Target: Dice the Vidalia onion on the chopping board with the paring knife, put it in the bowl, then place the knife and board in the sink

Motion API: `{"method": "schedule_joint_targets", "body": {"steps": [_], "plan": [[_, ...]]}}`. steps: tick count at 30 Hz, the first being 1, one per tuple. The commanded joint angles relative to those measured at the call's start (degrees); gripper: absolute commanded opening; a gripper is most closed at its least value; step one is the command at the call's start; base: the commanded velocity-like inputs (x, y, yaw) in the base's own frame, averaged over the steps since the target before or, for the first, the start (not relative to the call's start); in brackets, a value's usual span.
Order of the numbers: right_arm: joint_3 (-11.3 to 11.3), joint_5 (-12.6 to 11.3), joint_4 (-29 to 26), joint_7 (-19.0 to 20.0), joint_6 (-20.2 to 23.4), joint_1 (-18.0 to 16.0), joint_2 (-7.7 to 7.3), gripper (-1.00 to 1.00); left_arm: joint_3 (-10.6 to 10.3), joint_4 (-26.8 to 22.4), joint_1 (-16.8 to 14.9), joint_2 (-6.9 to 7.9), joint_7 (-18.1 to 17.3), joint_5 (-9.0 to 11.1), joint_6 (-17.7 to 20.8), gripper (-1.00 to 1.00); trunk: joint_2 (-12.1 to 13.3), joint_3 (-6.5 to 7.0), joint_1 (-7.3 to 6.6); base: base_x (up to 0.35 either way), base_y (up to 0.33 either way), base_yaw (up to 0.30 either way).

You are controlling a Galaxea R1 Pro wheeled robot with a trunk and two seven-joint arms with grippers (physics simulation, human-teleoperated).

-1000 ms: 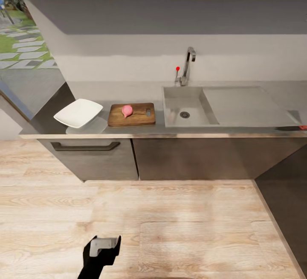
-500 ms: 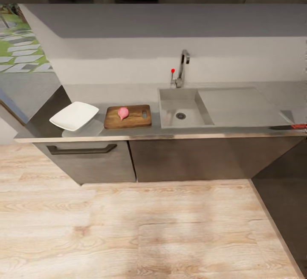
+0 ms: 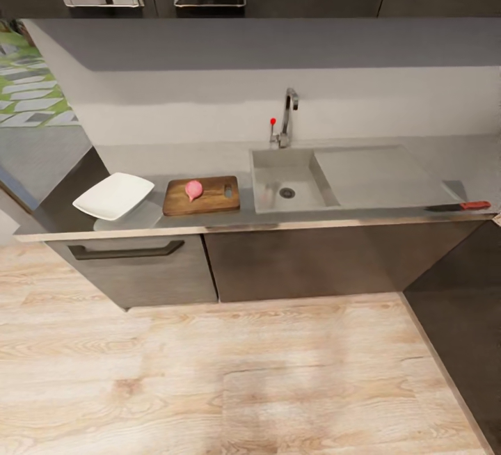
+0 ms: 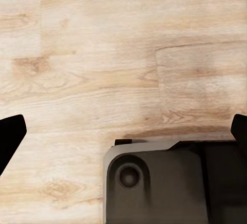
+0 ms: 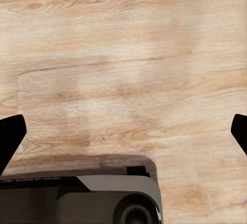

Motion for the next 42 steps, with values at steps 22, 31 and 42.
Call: {"method": "schedule_joint_targets", "body": {"steps": [22,31,42], "plan": [[0.03,-0.15,0.03,-0.19,-0.17,-0.02,0.12,1.0,-0.46,1.07,0.0,0.1,0.63,0.46,-0.01,1.0,-0.09,1.93,0.03,0.0,0.0,-0.002],[0.03,-0.15,0.04,-0.19,-0.2,-0.02,0.19,1.0,-0.46,1.08,-0.03,0.1,0.63,0.46,-0.01,1.0,-0.09,2.75,0.03,0.0,0.0,0.0],[0.07,-0.14,0.01,-0.19,-0.25,-0.02,0.19,1.0,-0.46,1.08,-0.01,0.07,0.63,0.46,-0.01,1.0,-0.09,3.76,0.03,0.0,0.0,0.0]]}}
